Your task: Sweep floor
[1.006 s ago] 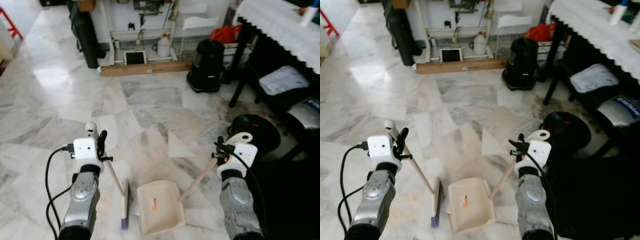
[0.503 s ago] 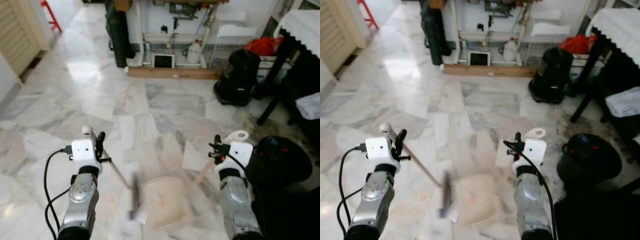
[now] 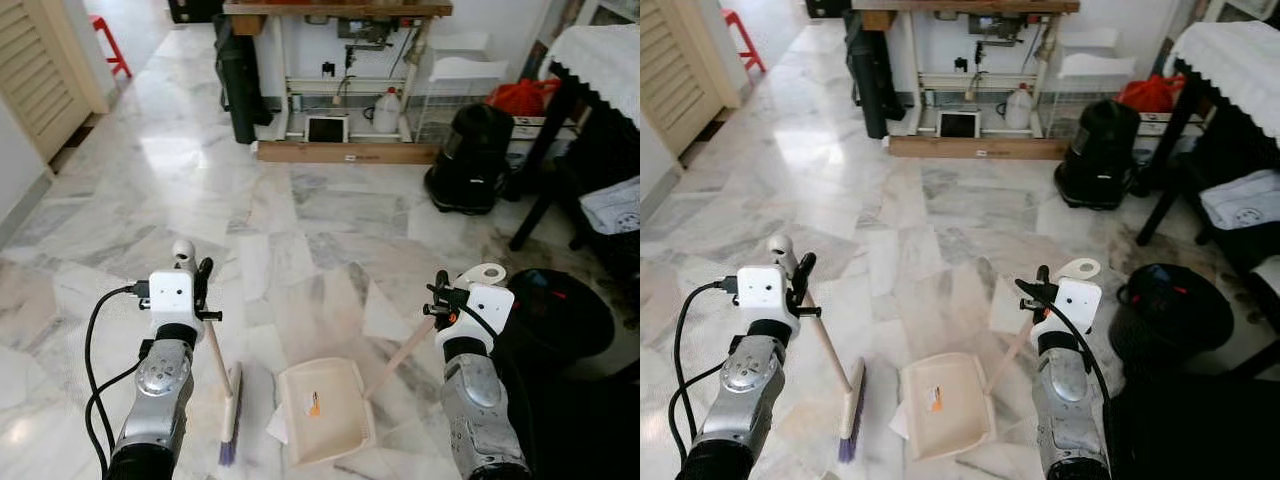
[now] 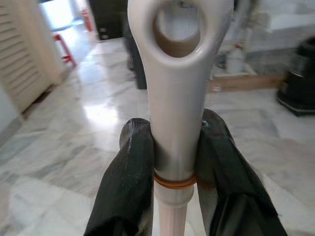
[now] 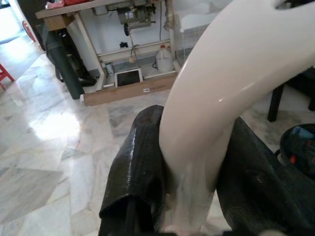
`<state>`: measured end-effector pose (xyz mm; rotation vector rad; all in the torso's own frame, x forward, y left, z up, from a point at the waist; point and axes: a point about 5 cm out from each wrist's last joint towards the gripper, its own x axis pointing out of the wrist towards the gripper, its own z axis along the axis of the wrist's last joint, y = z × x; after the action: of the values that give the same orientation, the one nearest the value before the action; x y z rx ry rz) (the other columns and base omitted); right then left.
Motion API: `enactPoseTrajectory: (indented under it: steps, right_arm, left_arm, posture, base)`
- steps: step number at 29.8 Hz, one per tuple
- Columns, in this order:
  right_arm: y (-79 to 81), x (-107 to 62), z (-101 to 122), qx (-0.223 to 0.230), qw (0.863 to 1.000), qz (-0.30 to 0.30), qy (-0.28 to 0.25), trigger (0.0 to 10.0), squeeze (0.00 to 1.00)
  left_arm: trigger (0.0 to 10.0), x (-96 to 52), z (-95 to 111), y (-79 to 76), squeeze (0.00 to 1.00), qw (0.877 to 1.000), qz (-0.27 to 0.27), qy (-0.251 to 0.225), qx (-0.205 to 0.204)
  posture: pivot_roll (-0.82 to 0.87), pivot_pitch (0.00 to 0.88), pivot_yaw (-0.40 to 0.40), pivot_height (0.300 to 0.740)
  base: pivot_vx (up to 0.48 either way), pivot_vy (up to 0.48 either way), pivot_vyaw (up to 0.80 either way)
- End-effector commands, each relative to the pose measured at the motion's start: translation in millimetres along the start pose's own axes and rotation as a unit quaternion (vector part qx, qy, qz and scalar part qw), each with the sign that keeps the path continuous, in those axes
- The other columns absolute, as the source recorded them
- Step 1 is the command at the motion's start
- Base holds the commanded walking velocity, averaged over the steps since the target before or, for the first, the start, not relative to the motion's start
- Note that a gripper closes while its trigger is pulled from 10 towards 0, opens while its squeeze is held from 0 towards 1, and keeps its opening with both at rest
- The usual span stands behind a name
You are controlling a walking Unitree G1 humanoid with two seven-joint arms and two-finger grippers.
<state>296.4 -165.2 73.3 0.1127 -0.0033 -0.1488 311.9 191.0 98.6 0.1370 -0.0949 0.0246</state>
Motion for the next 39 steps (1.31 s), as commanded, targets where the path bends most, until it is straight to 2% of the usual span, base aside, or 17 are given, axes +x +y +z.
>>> enactPoseTrajectory:
  steps: [1,8,27,39]
  right_arm:
    - [-1.1,1.6,4,0.002,1.0,-0.008,-0.011,10.0,0.0]
    - [-15.7,4.3,4,-0.05,0.997,-0.056,-0.019,10.0,0.0]
    - [-18.0,4.6,-9,-0.073,0.995,-0.063,0.012,10.0,0.0]
    - [-14.2,8.6,-7,-0.066,0.996,-0.053,0.009,10.0,0.0]
  left_arm:
    - [10.0,3.9,6,2.2,0.0,1.0,-0.019,-0.014,0.017]
    - [10.0,3.1,2,-2.0,0.0,0.998,-0.054,-0.007,0.023]
    - [10.0,-12.7,-1,-3.6,0.0,0.998,-0.052,-0.012,0.029]
    - [10.0,-22.3,0,7.8,0.0,0.999,-0.02,-0.019,0.042]
  posture:
    - [-0.01,0.118,0.021,0.74]
    - [-0.01,0.147,0.025,0.74]
    - [0.0,0.203,-0.035,0.74]
    - [0.01,0.233,-0.071,0.74]
  base:
    - [0.0,0.0,0.0]
    - [0.0,0.0,0.0]
    - [0.0,0.0,0.0]
    - [0.0,0.0,0.0]
